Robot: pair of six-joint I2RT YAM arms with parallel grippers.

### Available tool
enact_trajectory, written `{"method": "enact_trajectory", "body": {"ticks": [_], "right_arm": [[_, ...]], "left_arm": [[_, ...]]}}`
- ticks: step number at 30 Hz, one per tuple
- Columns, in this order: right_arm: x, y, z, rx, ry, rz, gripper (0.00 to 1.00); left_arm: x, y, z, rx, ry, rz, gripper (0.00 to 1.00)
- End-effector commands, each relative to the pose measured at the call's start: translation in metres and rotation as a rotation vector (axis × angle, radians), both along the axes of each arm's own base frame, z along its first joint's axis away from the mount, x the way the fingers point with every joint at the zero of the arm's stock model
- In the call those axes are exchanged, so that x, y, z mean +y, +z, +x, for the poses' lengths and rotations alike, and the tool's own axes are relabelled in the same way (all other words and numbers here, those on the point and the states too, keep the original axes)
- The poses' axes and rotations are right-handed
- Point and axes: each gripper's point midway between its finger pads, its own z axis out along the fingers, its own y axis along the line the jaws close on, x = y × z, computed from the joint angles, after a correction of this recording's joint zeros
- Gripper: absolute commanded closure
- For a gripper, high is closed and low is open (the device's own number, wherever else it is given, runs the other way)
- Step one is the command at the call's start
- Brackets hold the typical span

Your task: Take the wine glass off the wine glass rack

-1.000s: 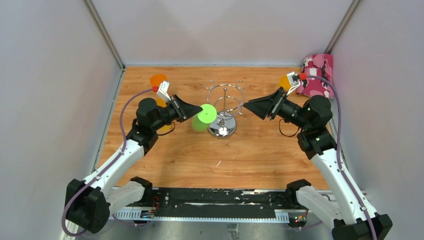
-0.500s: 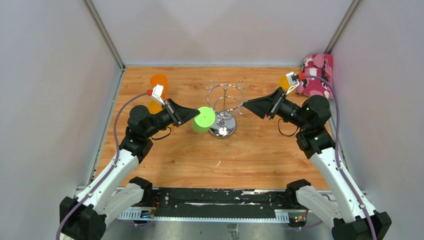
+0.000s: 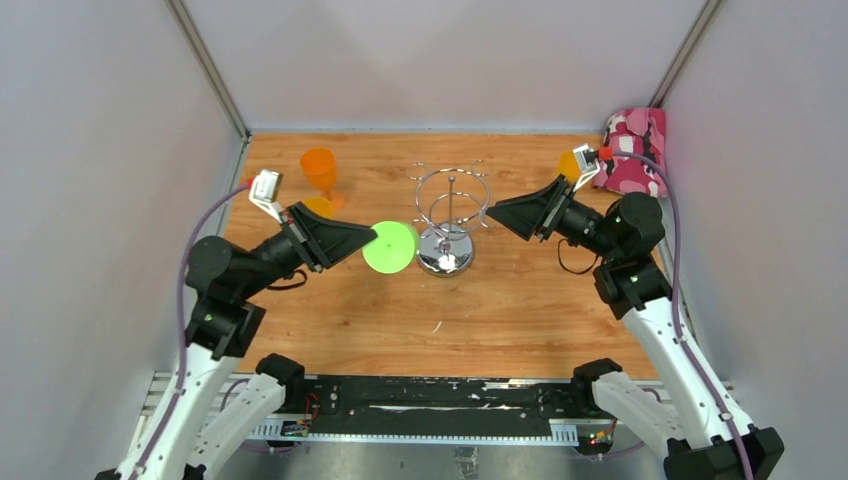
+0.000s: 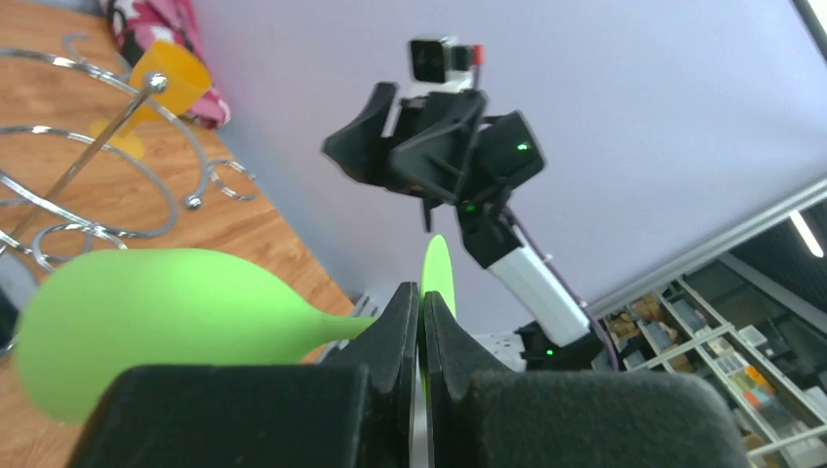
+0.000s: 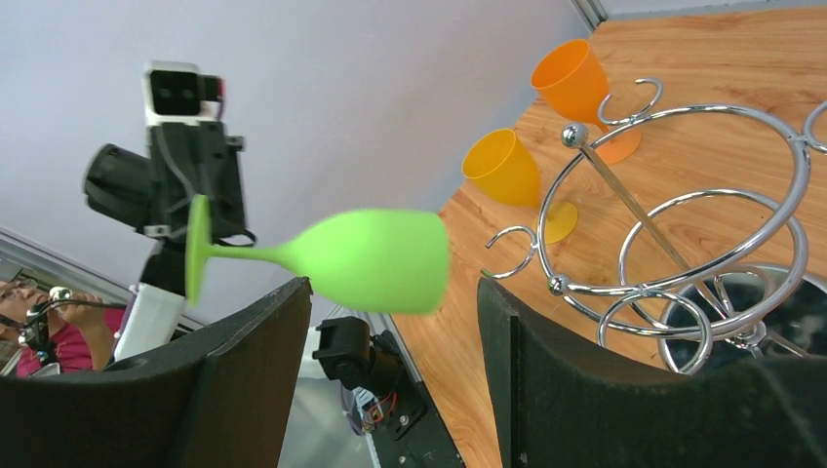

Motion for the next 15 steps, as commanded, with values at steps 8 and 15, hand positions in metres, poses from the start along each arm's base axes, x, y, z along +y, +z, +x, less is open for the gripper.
{"method": "enact_trajectory", "body": {"ticks": [8,15], "right_arm": [[0.013,0.004,-0.030,-0.068,0.189,0.076,0.31],[0.038,0.035,-0.088,-0.188,0.494,0.200,0.30]], "left_arm": [[0.027,0.078,-0.070,-0.181,0.004,-0.006,1.00],[0.015,0.105,-0.067,-0.276,-0.094,-0.101,1.00]]}}
